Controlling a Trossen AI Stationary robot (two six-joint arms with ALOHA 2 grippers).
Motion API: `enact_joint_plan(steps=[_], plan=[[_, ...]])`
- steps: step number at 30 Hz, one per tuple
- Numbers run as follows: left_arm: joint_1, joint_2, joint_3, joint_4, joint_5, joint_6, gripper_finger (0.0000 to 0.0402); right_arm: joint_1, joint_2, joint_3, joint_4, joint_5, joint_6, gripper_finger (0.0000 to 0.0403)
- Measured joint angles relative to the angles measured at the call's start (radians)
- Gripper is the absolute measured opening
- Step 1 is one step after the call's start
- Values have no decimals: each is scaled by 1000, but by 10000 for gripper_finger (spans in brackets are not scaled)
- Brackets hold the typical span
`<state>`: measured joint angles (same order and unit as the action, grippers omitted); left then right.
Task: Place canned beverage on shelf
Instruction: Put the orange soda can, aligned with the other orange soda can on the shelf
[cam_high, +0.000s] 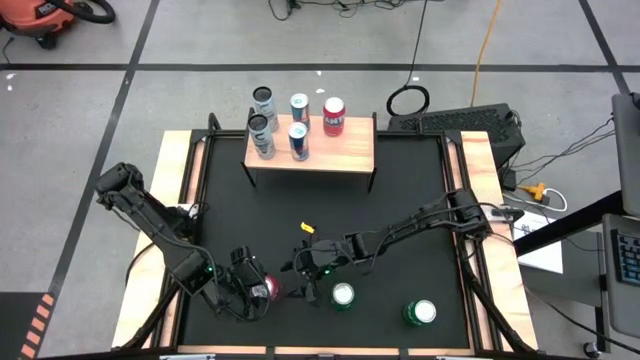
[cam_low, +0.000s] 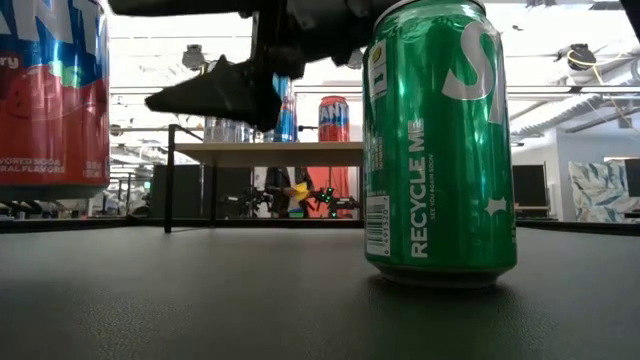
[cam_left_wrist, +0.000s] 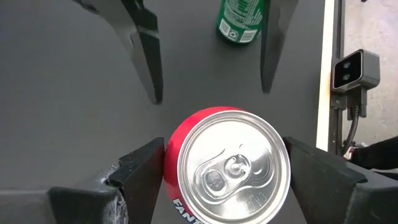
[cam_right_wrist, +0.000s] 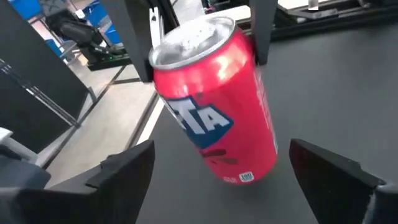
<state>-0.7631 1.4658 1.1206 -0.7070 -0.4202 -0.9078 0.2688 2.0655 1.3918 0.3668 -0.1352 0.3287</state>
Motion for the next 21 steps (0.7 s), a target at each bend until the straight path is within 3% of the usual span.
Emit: enact_joint_plan(steps=[21], plan=[[8,0,0,19,-8,32,298,8,93,108,10,-1,-88,353]])
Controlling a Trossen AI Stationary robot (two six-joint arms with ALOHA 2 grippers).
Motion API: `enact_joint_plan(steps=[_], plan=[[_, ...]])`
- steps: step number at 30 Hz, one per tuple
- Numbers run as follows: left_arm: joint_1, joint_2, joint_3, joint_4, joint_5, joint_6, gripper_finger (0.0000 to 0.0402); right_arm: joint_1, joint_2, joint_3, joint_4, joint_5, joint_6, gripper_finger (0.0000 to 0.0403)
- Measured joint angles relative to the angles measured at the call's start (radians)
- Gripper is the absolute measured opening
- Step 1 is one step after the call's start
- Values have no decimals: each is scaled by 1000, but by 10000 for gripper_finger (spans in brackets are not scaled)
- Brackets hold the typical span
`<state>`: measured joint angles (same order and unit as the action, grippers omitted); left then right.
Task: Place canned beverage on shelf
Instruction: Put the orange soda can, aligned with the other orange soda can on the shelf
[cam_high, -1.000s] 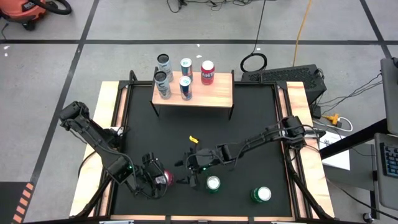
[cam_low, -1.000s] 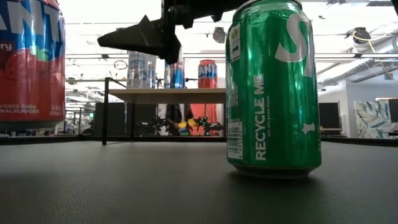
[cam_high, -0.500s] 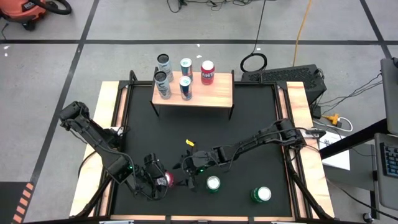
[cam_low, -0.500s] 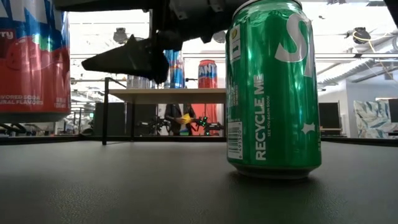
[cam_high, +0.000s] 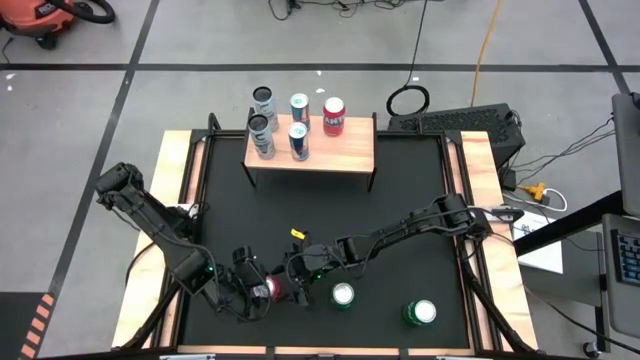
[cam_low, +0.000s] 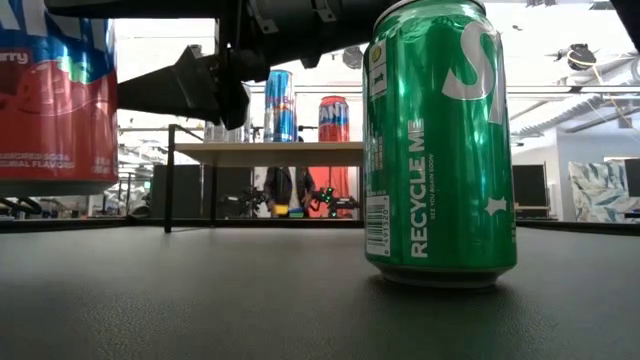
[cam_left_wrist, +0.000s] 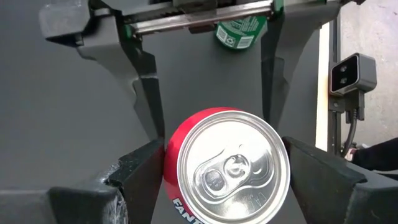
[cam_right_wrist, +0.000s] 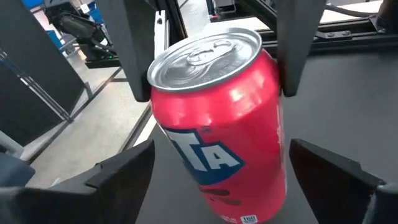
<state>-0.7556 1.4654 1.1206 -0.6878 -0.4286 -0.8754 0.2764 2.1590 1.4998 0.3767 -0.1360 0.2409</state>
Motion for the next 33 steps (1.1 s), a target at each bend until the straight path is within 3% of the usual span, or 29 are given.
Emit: enact_joint_plan(steps=[33], plan=[[60,-1,2,54,2,61,298,2,15,1,-48,7,-52,354]])
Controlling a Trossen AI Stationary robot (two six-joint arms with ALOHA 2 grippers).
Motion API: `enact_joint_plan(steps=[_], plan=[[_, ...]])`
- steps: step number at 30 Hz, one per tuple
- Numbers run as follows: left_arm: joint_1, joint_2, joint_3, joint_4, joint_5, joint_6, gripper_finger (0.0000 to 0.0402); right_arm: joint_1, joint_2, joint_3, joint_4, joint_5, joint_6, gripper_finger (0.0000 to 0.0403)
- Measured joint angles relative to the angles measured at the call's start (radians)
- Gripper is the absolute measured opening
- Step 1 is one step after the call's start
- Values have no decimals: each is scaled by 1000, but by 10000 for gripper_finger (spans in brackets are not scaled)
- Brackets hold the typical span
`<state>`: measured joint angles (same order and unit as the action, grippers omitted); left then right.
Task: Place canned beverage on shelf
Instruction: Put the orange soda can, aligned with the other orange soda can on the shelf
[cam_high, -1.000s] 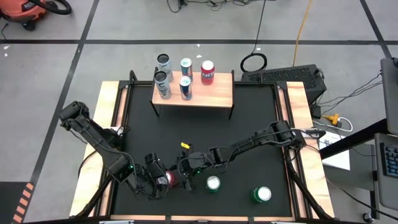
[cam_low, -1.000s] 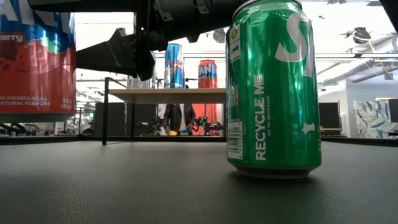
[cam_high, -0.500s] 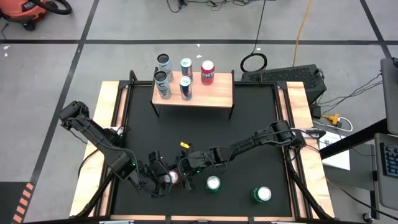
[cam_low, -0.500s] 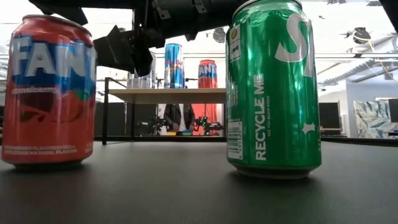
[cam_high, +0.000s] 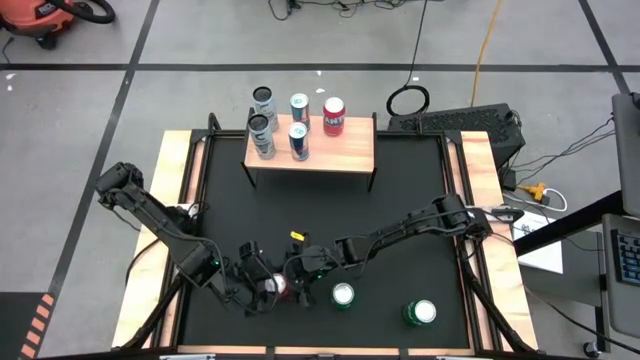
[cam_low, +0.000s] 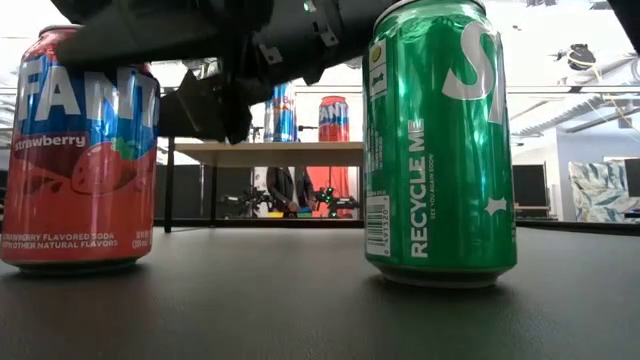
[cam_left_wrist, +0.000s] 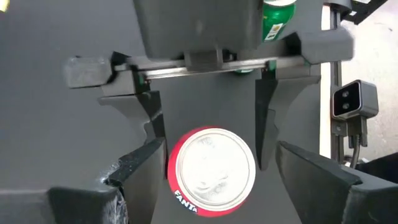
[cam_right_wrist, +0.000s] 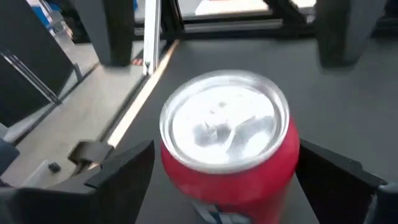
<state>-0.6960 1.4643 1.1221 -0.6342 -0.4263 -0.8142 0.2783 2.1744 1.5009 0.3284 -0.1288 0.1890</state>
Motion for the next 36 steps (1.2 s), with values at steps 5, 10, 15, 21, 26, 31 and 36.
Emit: enact_joint_plan(steps=[5,10,15,21,26,31,36], plan=[[0,0,0,-3,1,-18,298,0,18,0,14,-3,5,354],[0,1,-1,-3,3,-18,298,0,32,0,42,-4,8,353],[0,1,-1,-3,3,-18,298,0,36,0,53,-4,8,352],[0,1,-1,-3,3,-18,298,0,36,0,54,-3,7,342],[0,1,-1,-3,3,-19,299,0,36,0,55,-3,6,311],[0,1,-2,-3,3,-19,299,0,36,0,57,-3,6,288],[0,2,-2,-3,3,-24,299,0,36,0,59,-3,7,287]])
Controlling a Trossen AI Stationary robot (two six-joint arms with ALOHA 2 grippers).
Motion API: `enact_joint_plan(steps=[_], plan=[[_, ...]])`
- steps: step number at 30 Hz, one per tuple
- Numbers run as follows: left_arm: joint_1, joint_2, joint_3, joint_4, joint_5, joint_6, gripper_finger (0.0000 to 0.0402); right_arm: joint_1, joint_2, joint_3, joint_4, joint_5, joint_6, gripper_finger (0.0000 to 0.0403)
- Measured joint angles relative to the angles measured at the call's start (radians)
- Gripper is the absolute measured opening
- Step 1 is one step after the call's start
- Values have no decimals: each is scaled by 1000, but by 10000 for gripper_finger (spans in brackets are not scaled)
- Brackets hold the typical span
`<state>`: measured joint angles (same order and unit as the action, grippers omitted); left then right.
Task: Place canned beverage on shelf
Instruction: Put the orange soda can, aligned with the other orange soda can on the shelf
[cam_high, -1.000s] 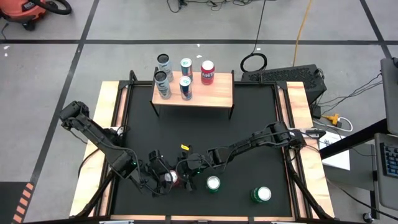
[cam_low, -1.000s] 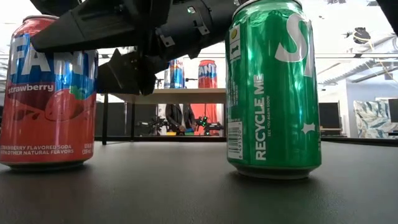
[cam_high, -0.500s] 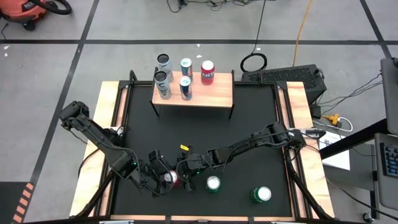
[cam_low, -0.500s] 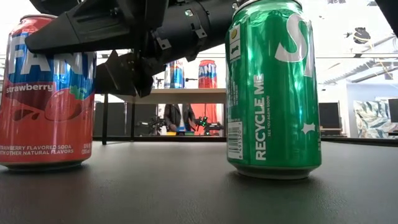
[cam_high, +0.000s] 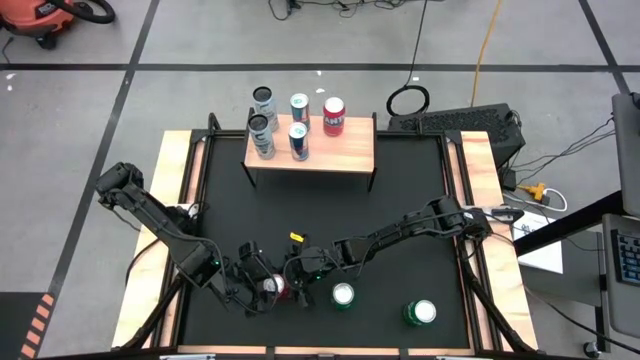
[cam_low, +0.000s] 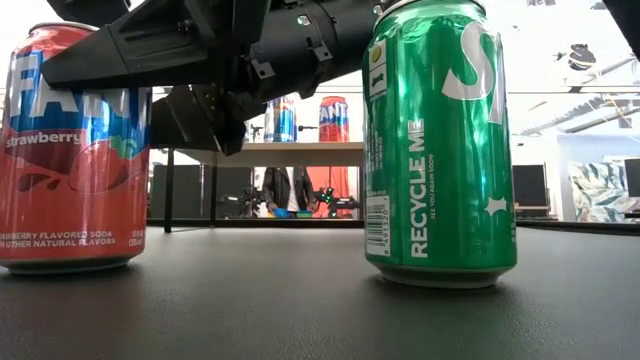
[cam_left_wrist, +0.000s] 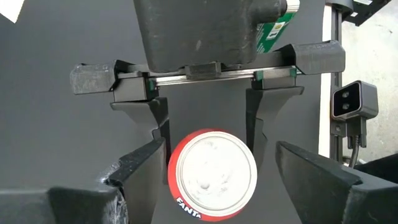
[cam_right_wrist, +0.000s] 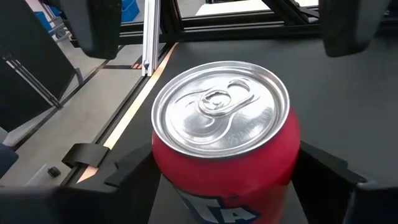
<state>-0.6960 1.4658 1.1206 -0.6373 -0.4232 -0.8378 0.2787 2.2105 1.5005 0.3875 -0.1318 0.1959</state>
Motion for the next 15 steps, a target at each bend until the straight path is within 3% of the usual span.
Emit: enact_joint_plan(steps=[15], plan=[[-5,-75,0,-64,-19,-199,299,0,-7,-2,45,-4,47,285]])
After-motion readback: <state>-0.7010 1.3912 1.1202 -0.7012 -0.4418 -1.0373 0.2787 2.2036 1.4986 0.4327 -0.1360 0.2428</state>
